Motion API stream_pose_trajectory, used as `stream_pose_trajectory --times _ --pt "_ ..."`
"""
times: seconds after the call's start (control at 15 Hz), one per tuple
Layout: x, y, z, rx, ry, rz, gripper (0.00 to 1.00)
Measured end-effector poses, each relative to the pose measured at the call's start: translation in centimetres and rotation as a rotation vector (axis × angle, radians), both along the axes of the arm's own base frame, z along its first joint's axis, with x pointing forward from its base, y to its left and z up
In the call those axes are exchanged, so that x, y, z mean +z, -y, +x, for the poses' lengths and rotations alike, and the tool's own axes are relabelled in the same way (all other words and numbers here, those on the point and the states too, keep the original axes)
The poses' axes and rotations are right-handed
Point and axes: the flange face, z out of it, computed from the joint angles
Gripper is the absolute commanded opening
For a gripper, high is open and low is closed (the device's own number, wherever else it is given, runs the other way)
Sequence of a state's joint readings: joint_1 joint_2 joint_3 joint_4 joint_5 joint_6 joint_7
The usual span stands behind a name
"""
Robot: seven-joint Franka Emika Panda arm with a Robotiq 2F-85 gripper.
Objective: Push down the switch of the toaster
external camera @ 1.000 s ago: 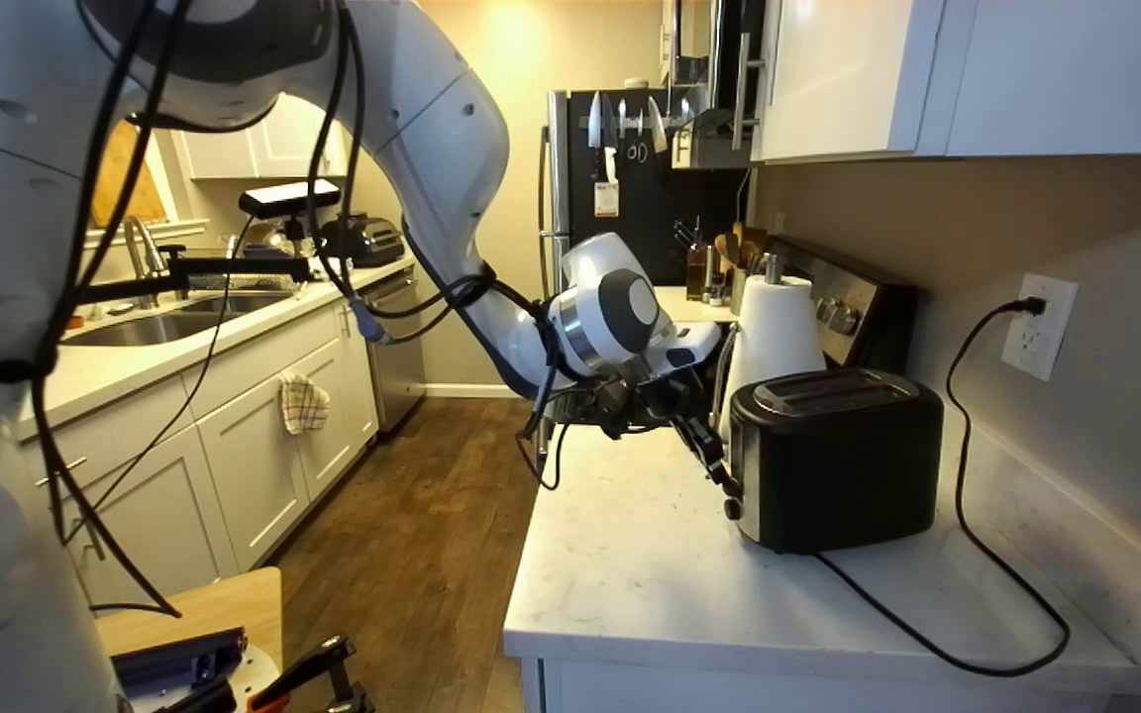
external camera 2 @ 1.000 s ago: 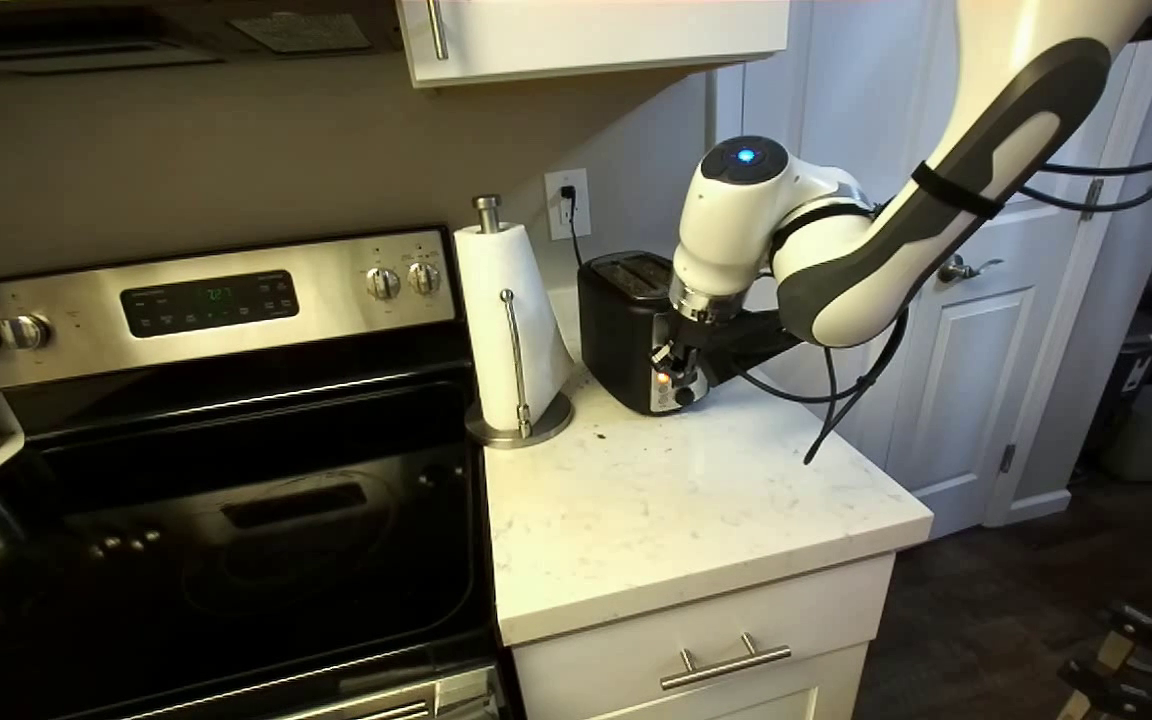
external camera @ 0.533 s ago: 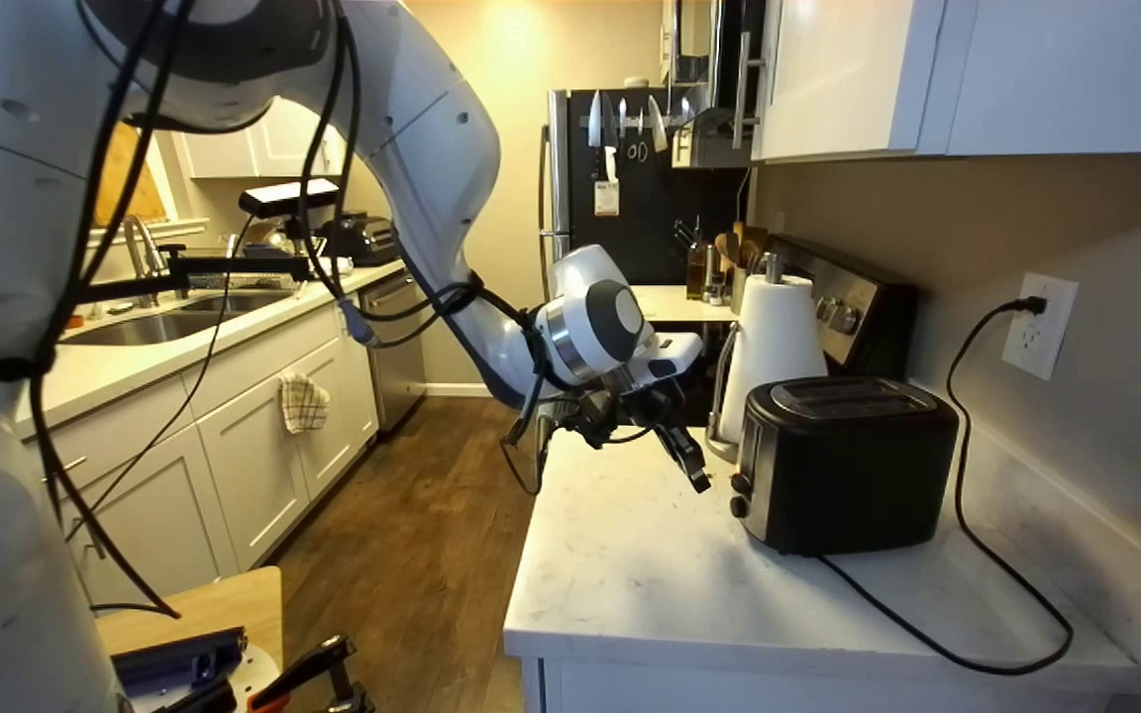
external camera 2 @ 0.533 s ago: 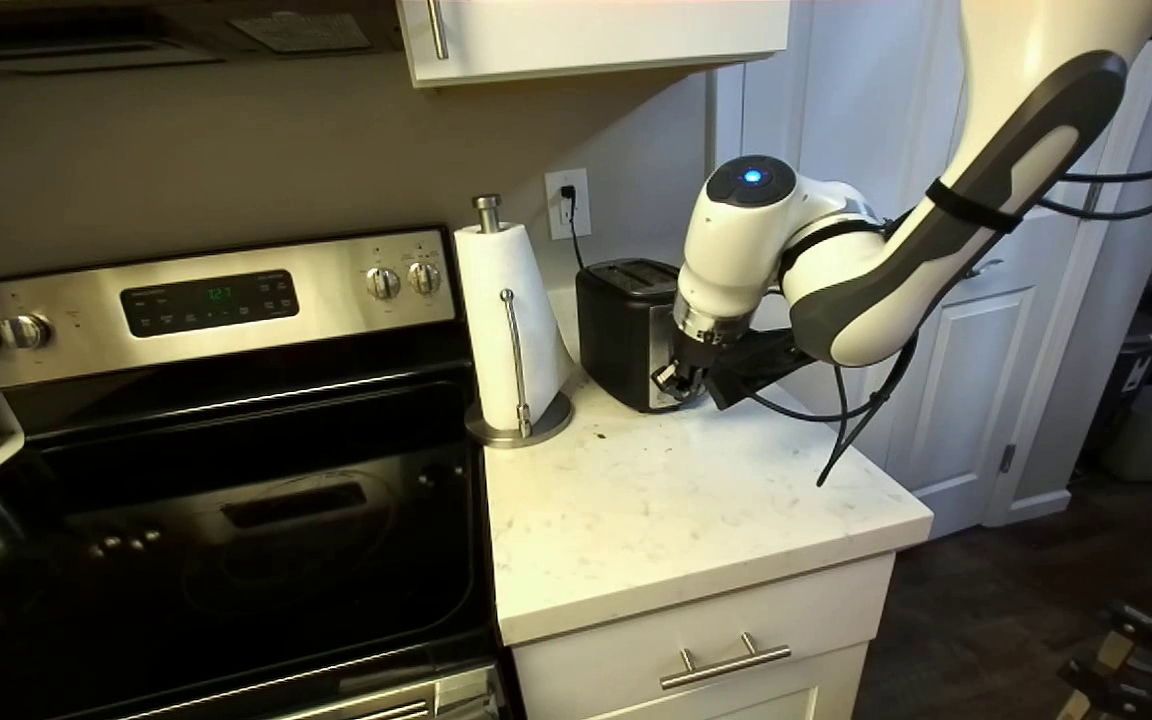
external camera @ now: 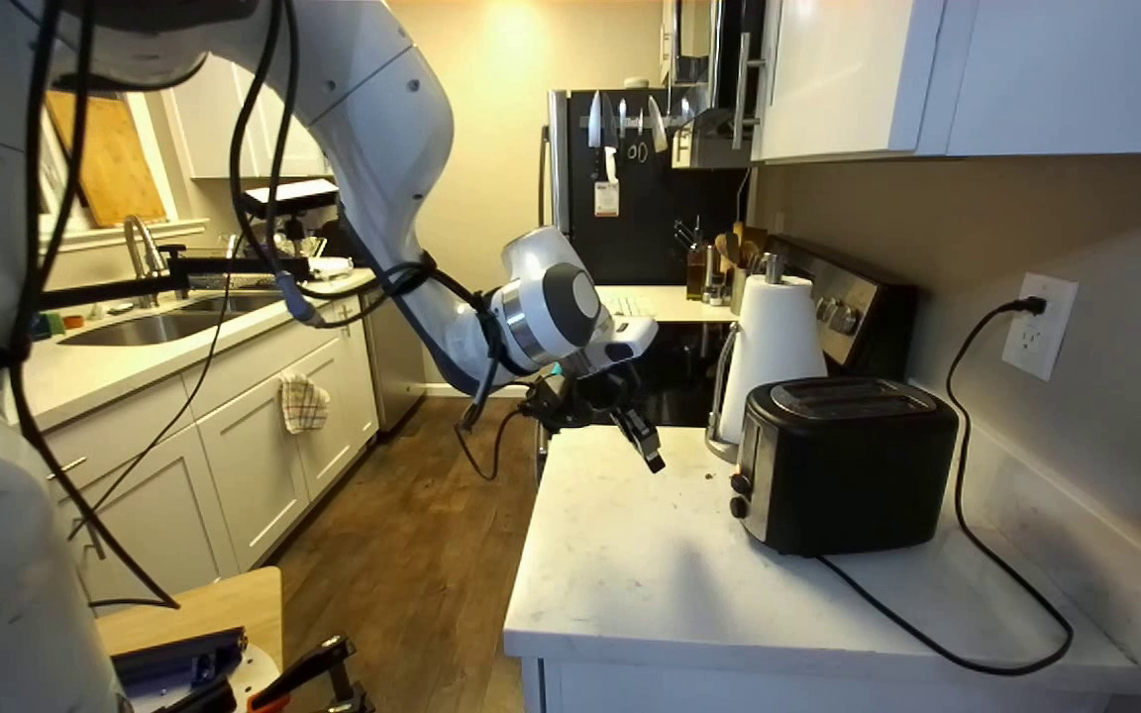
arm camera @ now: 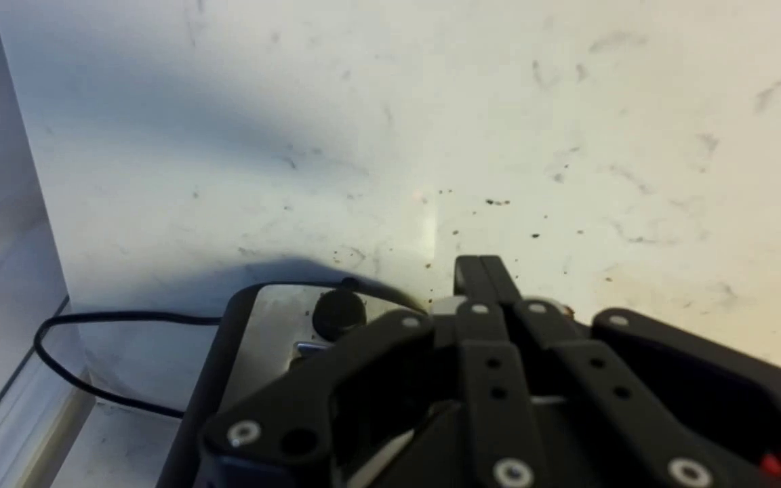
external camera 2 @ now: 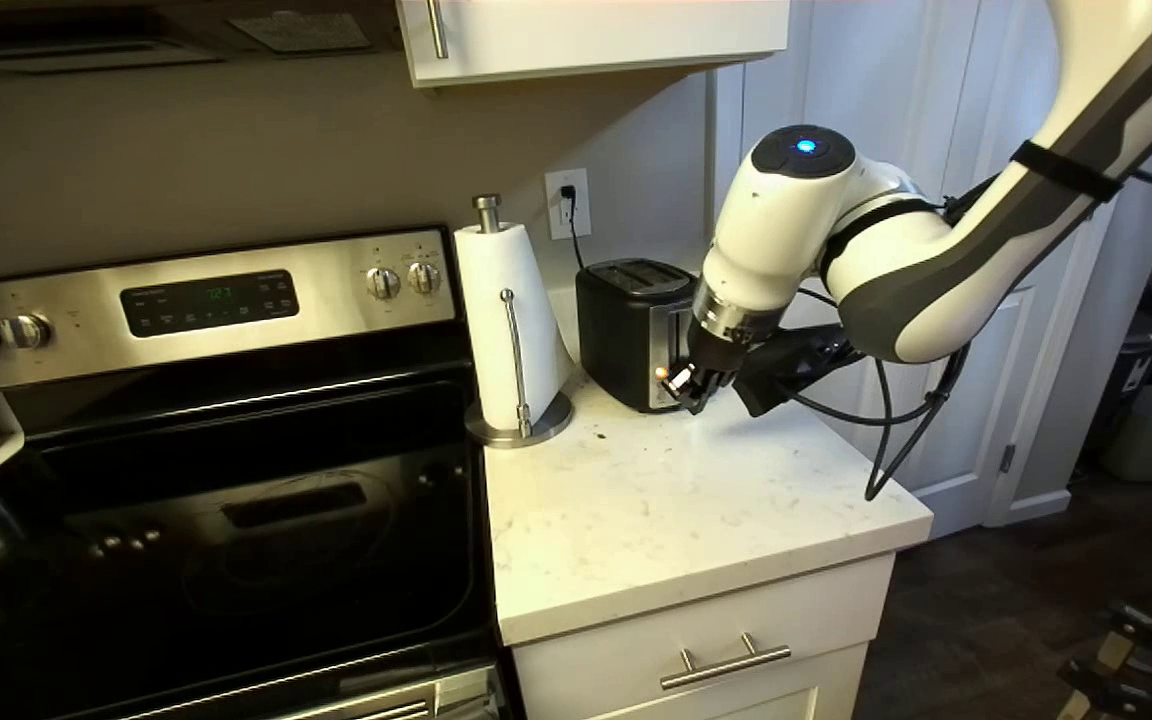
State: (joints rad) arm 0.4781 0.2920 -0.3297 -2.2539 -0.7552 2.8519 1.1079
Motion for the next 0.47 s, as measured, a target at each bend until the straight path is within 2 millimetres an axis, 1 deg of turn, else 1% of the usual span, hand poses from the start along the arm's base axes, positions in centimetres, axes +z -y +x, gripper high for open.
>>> stream_pose_trajectory --times 0.07,0.27,0.47 --pt "-0.1 -0.3 -0.6 -0.001 -0.010 0.011 0.07" --pt "-0.2 -0.8 -1.8 -0.007 -0.035 0.035 0.26" --pt "-0.2 -0.8 -1.9 -0.009 -0.037 0.036 0.27"
